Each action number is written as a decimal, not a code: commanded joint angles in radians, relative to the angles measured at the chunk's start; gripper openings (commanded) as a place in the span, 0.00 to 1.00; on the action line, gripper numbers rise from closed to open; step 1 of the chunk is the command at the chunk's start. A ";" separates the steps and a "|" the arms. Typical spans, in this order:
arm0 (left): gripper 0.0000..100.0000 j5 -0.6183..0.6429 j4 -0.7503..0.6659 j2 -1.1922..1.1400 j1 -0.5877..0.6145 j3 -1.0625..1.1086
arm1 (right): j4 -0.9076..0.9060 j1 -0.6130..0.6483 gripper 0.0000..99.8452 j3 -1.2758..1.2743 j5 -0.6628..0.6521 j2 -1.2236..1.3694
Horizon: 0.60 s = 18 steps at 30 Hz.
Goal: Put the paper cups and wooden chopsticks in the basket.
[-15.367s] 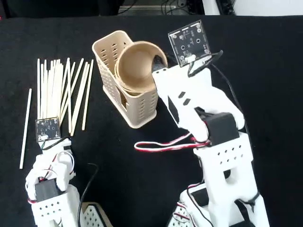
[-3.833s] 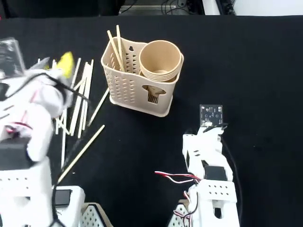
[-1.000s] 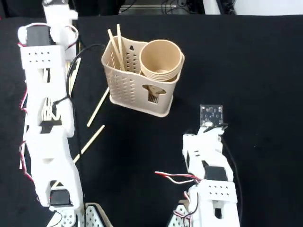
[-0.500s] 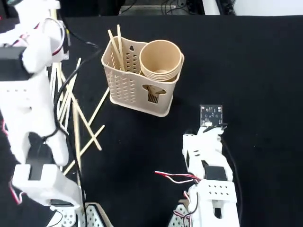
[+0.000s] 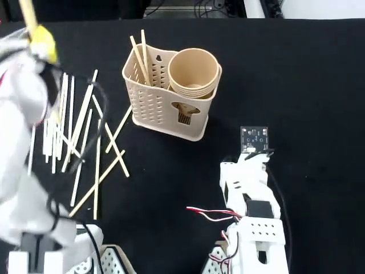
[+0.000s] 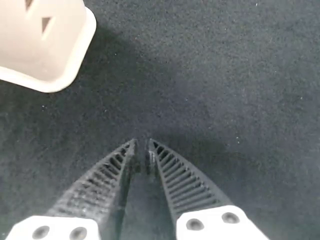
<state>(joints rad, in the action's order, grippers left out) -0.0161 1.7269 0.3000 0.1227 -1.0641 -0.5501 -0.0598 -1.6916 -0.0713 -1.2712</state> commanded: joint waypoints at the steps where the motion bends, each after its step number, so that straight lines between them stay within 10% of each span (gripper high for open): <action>1: 0.03 0.008 0.037 0.101 -0.010 0.019 | 0.012 0.015 0.04 0.004 -0.005 -0.015; 11: 0.03 0.002 -0.035 0.361 -0.093 0.493 | 0.011 0.015 0.04 0.004 -0.005 -0.015; 18: 0.03 0.008 -0.543 0.712 -0.105 1.052 | 0.011 0.015 0.04 0.004 -0.005 -0.015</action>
<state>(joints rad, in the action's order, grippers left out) -0.0161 1.5044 0.8385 0.0307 -0.3337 -0.5501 -0.0598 -1.6916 -0.0713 -1.2712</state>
